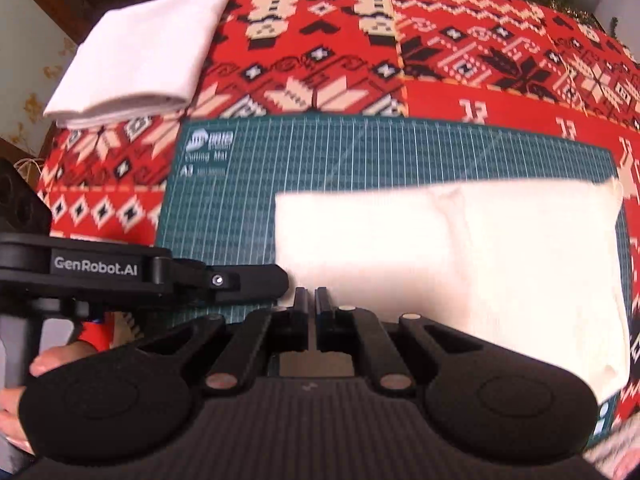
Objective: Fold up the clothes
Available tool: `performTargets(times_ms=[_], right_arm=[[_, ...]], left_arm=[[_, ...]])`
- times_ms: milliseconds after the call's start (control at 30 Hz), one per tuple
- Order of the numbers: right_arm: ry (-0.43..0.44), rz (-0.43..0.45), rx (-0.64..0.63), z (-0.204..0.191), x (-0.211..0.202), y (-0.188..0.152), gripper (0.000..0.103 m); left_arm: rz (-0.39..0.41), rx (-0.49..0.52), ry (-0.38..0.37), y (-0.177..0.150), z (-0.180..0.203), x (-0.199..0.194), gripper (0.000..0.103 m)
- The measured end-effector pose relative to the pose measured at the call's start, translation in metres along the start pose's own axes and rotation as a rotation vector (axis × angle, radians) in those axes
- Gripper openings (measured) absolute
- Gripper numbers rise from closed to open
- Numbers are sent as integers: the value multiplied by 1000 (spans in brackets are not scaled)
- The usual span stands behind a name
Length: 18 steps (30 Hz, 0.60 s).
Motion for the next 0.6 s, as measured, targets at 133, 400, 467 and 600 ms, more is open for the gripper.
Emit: performTargets(times_ms=[133,400,467,600], right_arm=[[10,3,-2,1,6,-7,3],[45,-76,31,11,2,-36,2],[43,-53,29,9,6,-41,1],[35,-99,29,9,-4,-49,3]], left_arm=[[-7,16,17,-7,3,2,10],[-48,-13,5,-15,-3,10,10],[-60,-18,9,-16,-2,13,10],[-80,-24,7,-20,-2,15,10]])
Point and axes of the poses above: each gripper's, at about its wrist camera, not at the fingertips, and x roughly the way its jaws point, z to its right, y to its top, the point moved 5 cm from there along x, roughly the way its jaws point, and after that the axes turned 11 degrees about -y, right-handed, at the moved point
